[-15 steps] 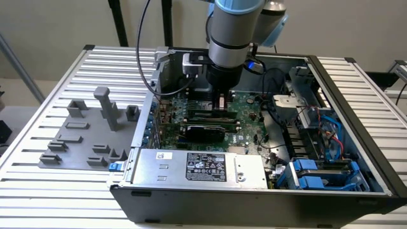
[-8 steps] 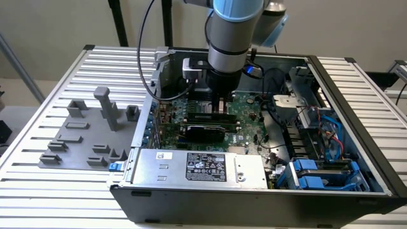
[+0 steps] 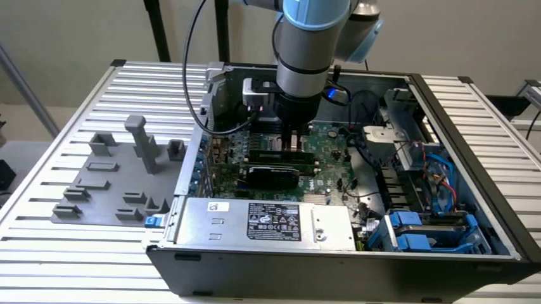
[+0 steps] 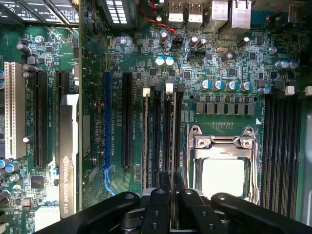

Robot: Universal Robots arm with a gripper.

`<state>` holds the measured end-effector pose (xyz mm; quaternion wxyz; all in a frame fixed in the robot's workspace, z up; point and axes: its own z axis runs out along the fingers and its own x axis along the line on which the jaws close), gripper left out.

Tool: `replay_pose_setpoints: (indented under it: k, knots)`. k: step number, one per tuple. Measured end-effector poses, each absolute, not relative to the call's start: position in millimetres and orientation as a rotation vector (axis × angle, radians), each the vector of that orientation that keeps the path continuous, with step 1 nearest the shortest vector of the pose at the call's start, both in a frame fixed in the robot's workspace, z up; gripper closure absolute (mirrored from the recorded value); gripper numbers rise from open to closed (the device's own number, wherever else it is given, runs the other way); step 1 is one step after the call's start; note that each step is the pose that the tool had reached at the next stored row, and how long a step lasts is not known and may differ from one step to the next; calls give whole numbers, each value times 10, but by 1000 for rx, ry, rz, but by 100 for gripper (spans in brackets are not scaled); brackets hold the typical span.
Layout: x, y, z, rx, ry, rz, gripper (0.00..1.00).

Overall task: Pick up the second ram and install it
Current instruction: 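Insert the second ram into the second slot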

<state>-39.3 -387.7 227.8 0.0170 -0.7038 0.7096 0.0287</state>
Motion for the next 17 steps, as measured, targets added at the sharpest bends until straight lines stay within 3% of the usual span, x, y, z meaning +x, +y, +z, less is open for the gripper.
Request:
replay_pose_setpoints:
  k: [17]
  knots:
    - [-390,-3876,2267,-2193,2211,78,86]
